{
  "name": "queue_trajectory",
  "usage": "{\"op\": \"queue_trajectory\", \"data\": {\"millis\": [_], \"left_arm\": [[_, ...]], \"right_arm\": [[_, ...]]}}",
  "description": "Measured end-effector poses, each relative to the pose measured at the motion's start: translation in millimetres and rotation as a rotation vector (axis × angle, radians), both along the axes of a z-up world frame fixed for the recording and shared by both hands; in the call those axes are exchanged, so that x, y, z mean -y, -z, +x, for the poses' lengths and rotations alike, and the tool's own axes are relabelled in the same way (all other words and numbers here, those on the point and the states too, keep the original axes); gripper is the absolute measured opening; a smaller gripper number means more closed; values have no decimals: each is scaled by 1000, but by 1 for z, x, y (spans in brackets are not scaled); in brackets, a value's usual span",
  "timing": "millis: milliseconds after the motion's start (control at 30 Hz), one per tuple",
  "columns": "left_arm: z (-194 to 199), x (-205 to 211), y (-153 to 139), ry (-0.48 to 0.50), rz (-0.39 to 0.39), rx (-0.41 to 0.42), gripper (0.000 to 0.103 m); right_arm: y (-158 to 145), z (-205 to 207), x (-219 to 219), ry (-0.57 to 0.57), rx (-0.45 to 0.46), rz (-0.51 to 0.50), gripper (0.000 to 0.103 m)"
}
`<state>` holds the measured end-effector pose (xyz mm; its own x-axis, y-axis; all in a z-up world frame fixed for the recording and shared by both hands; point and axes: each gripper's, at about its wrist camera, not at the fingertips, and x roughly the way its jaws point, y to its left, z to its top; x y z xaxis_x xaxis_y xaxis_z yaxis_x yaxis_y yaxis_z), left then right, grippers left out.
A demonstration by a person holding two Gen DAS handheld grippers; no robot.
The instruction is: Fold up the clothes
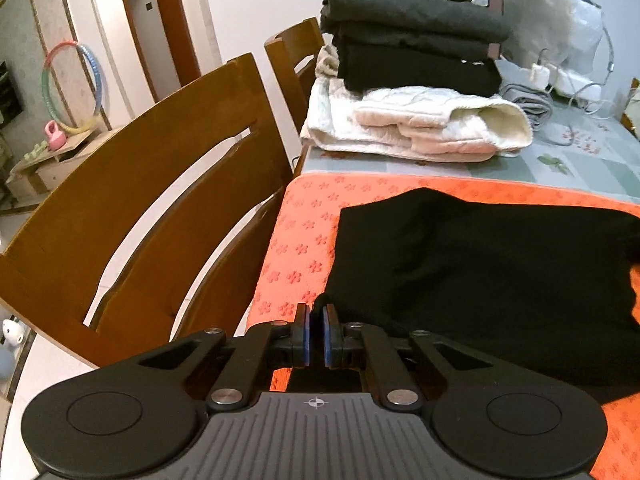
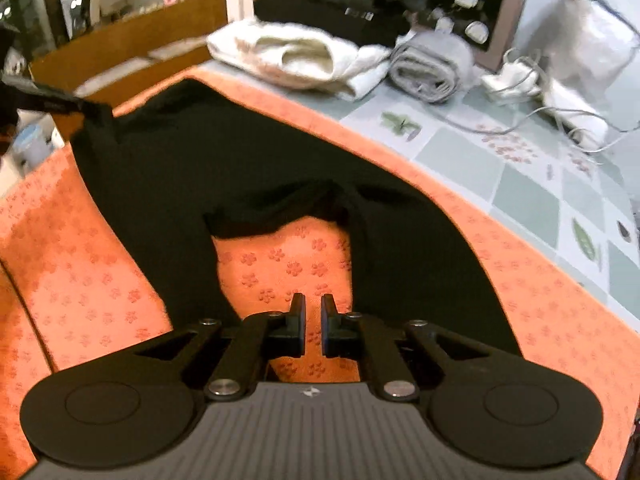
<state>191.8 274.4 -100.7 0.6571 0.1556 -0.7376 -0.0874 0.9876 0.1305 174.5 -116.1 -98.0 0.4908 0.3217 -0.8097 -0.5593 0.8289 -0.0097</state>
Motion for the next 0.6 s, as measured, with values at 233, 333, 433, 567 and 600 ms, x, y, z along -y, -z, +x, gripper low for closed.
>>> {"op": "queue_trajectory", "data": {"millis": [233,333,433,567,600], "left_arm": [[2,3,3,-4,11,-11,9],[3,3,4,-3,14,-14,9],[5,4,5,0,20,-19,9],[4,4,6,4,22,-24,9],[4,4,6,4,23,-25,9]], "right_arm": [[-13,-56,-1,-68,22,54,34],[-4,-74,-14,-102,12,43,34],[8,-82,-32,-122,21,-16,34],[25,-82,-51,-149,79,-131,33],[29,-81,-54,-154,97,-164,31]]}}
